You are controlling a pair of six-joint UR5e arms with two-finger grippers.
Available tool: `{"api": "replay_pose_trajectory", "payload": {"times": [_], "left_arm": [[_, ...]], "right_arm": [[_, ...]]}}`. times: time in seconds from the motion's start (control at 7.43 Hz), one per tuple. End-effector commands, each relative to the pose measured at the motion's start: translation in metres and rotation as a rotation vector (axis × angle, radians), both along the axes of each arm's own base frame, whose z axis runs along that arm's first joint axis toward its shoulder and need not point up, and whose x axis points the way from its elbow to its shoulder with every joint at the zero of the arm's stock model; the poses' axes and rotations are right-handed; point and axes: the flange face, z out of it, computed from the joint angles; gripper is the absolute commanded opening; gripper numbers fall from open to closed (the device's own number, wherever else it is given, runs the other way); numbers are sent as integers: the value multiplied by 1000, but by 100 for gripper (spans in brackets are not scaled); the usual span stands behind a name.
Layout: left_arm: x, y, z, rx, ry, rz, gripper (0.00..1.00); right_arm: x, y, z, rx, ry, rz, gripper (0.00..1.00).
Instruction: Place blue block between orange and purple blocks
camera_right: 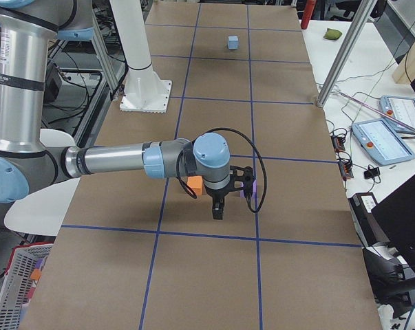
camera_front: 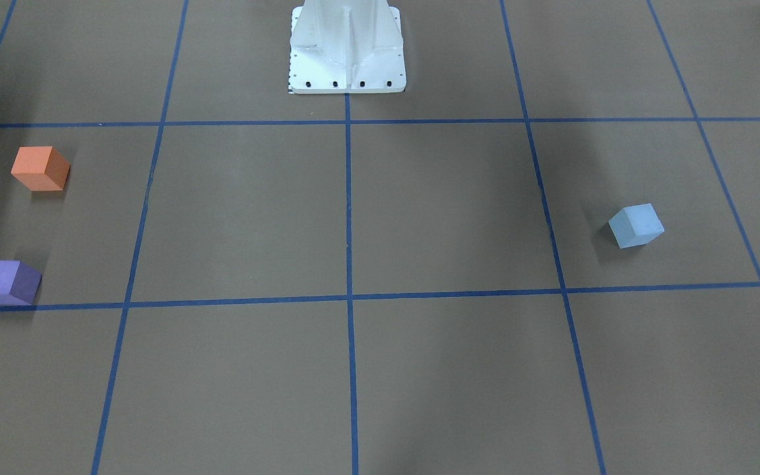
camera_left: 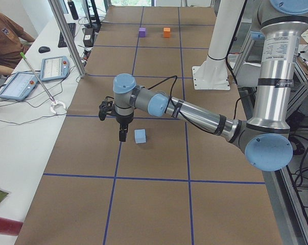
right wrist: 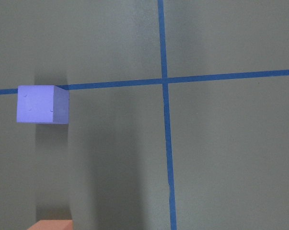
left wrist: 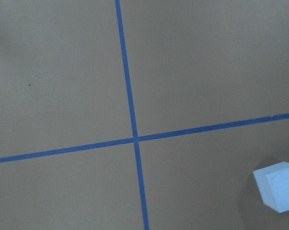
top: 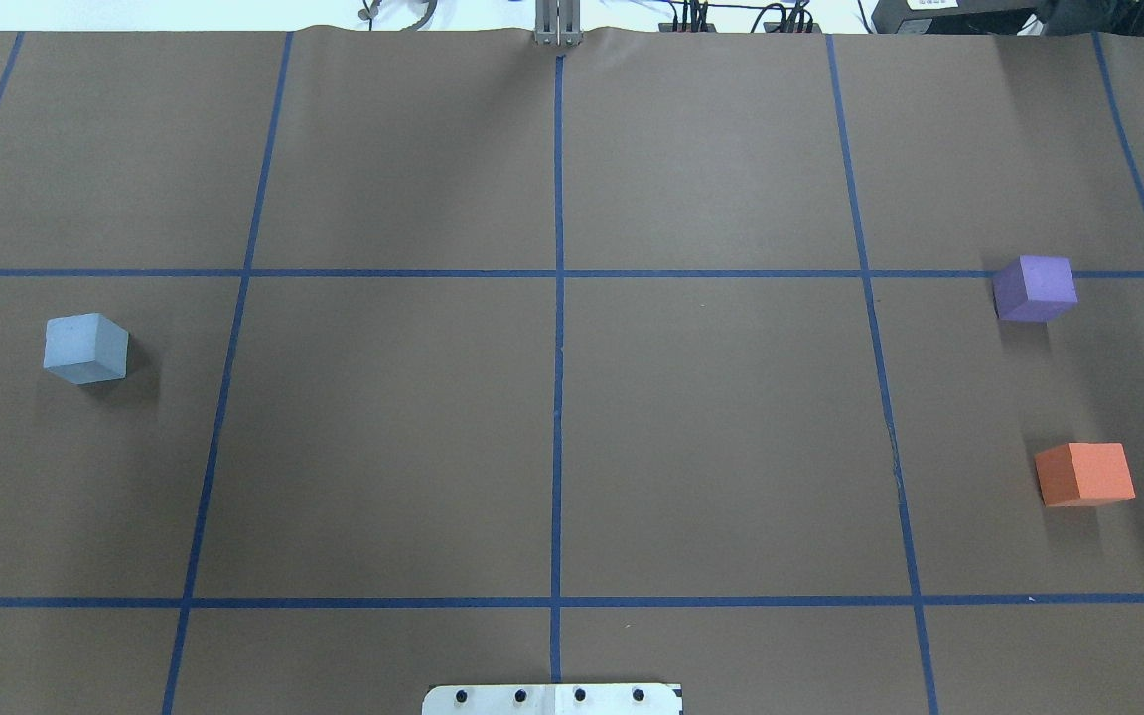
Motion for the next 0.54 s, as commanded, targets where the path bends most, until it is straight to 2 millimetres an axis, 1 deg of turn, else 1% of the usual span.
{"api": "replay_pose_trajectory", "payload": {"times": [0.0,0.13,0.27,0.4], "left_arm": [[85,10,-2,-114,41,-119,100],[123,16,3,-104,15,-147,100],[157,22,17,-84,5,-154,100],[183,28,29,-78,4,-153,100]], "right_arm": [[-3,1,1,-6,-19,-3,100],[-2,-2,-4,5,-12,-2,100],[-2,-2,-3,-5,-16,4,100],[-3,-4,-5,-3,-19,6,100]]}}
